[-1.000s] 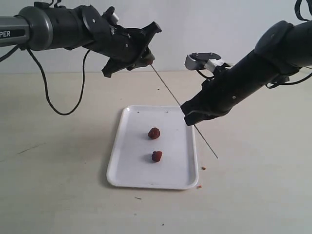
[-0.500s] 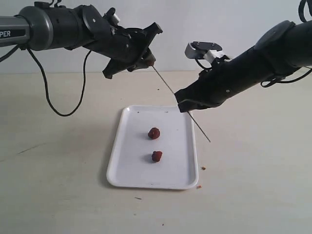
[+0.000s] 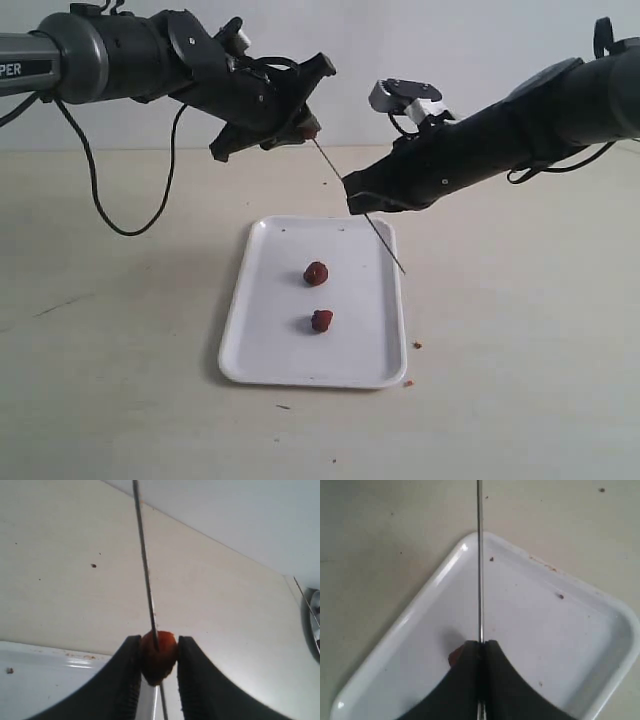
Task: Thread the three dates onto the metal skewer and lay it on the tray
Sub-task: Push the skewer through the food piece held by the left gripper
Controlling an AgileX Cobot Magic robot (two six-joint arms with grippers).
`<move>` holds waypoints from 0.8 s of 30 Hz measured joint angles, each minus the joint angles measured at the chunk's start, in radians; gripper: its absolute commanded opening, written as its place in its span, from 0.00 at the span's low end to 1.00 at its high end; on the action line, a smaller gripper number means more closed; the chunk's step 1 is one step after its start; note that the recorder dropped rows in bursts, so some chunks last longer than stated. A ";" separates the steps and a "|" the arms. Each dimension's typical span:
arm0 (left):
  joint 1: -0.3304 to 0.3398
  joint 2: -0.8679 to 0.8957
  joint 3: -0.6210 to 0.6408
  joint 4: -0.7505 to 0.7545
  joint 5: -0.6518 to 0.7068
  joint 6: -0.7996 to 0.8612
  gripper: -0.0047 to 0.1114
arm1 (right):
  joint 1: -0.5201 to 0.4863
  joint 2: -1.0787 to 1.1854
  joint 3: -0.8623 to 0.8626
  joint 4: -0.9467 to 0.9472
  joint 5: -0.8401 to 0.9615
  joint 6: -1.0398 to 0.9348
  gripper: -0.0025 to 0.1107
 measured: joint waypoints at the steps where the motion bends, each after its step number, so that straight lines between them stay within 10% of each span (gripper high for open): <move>1: 0.000 0.000 0.000 0.000 0.000 0.005 0.27 | 0.000 0.007 -0.008 0.004 0.000 -0.002 0.02; 24: 0.000 0.000 -0.003 -0.004 0.006 0.094 0.35 | 0.000 0.109 -0.160 0.171 0.084 -0.059 0.02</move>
